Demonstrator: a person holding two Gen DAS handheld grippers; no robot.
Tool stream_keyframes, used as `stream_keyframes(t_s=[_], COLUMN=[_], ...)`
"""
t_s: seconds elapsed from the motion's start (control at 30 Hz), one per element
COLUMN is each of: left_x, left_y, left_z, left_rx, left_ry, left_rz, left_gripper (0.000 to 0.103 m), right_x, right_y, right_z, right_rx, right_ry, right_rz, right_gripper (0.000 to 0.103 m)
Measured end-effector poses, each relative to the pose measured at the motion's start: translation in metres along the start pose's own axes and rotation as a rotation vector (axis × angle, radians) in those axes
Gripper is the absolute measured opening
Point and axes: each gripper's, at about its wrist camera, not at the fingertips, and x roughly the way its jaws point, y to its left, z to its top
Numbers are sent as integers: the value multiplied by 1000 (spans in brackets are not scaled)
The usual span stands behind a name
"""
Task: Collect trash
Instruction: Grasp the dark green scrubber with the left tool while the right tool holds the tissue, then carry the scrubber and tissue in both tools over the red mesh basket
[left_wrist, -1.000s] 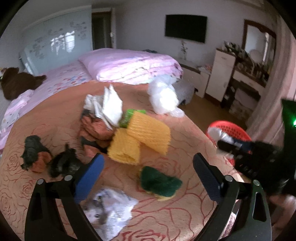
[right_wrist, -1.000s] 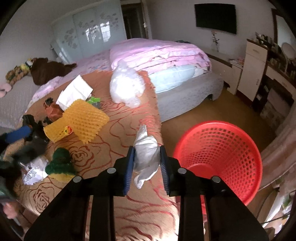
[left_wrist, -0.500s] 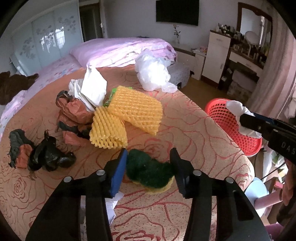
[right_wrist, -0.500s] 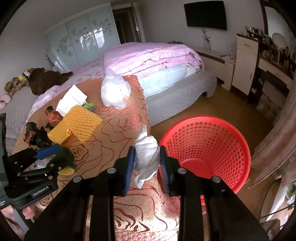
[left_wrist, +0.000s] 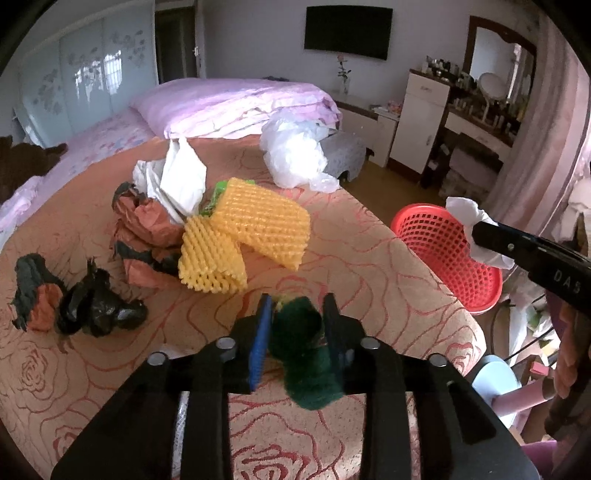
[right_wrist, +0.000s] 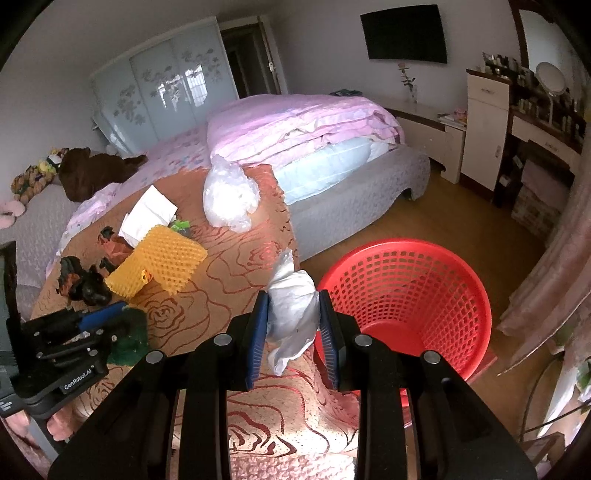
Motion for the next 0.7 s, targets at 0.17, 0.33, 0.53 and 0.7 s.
stream_keyframes(t_s=[0.17, 0.33, 0.53, 0.7], left_x=[-2, 4, 0, -3], left_y=[2, 0, -1, -3], left_z=[-1, -10, -15, -17], left_rx=[-9, -1, 3, 11], left_ry=[3, 39, 47, 32], left_rz=[25, 31, 39, 51], left_gripper=[55, 55, 60, 73], right_x=[-1, 0, -1, -1], right_y=[-2, -1, -1, -2], right_z=[0, -1, -1, -1], right_rx=[6, 10, 11, 15], right_ry=[1, 4, 0, 2], right_rz=[7, 12, 15, 18], right_gripper=[27, 27, 27, 27])
